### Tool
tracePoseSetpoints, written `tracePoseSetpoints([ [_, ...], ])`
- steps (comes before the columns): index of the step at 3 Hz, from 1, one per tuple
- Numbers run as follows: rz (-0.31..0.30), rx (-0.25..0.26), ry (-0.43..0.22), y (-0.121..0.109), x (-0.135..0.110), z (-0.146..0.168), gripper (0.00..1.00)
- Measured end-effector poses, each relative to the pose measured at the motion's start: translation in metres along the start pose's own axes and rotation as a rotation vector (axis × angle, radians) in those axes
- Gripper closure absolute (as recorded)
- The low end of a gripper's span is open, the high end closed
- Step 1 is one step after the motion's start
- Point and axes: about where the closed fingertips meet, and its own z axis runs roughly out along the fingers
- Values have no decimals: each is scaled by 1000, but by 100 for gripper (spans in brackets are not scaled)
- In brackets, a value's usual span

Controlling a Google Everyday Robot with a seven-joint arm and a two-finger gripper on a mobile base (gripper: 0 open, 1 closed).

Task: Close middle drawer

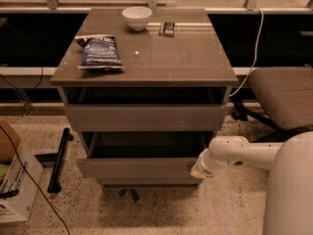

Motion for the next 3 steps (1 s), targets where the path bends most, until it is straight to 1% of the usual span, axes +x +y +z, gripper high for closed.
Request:
tracePoseSetpoints([
  [1,-1,66,-2,-32,-10,-3,59],
  [2,-8,113,-4,-54,-20,-10,35],
  [3,-9,108,-4,-52,-19,-8,12],
])
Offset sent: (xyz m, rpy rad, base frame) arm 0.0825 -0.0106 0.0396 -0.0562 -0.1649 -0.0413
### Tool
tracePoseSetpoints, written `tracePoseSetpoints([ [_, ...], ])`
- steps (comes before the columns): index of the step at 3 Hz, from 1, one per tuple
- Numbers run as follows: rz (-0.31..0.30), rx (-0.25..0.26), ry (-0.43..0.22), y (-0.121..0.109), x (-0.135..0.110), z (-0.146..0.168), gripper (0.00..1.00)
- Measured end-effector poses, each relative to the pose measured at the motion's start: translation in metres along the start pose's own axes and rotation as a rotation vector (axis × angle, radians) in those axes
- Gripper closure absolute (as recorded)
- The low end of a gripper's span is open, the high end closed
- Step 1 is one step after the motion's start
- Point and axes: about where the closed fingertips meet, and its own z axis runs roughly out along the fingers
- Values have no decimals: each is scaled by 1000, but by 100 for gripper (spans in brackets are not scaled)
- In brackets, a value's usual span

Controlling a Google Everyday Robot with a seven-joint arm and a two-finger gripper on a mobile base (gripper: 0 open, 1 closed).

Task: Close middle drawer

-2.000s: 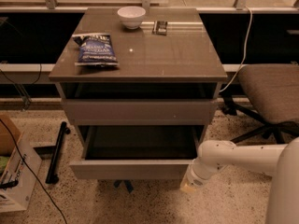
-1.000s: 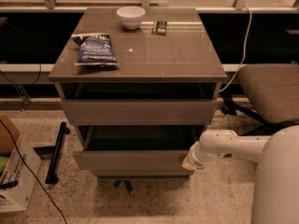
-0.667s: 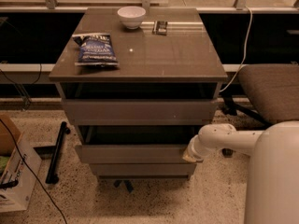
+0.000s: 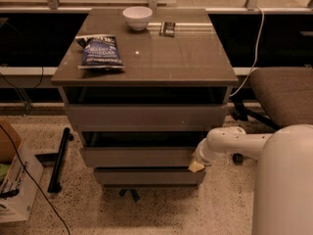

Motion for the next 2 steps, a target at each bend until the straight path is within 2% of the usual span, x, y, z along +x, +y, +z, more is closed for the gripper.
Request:
tracePoseSetpoints([
  [1,-1,-3,0,1,0,1,0],
  [2,-1,-3,0,1,0,1,0],
])
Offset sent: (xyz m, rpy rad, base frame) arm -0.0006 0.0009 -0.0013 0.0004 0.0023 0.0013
